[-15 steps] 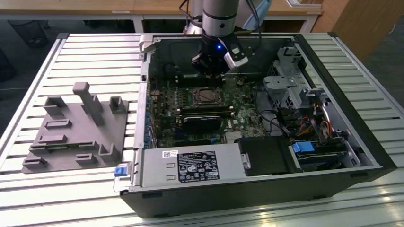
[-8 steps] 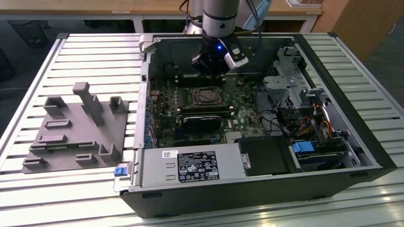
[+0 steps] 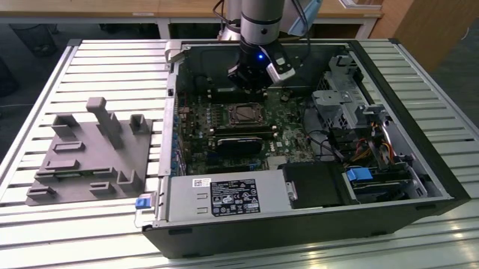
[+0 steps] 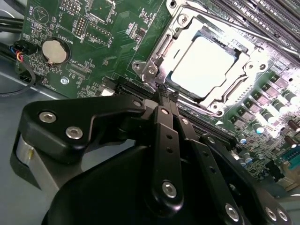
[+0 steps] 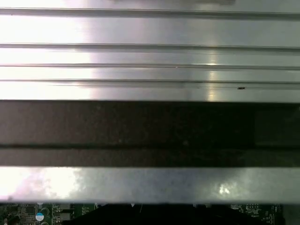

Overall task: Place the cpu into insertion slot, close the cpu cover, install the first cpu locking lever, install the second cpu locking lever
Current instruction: 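Install the second cpu locking lever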

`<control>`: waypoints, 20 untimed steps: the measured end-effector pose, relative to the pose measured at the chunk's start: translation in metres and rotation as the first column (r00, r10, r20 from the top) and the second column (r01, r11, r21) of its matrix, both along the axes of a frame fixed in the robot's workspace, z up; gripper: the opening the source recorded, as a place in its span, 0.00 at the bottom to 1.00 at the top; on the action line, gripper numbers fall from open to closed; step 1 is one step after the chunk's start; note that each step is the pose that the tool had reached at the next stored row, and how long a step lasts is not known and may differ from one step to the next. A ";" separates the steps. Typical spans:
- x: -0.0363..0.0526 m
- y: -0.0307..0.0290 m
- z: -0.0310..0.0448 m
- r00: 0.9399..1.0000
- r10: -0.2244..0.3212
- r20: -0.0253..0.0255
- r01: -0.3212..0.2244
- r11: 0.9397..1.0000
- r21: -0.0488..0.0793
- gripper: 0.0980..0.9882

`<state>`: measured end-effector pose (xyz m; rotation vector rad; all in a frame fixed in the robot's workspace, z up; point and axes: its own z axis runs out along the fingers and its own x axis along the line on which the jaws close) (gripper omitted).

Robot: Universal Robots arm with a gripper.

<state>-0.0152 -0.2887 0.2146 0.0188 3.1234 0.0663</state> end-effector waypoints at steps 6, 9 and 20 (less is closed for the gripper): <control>0.0002 -0.0011 0.0000 1.000 0.000 0.000 0.000 1.000 0.000 0.01; 0.0002 -0.0019 0.0002 1.000 0.000 0.000 0.000 1.000 0.000 0.01; 0.0002 -0.0063 0.0154 1.000 0.000 0.000 0.000 1.000 0.000 0.01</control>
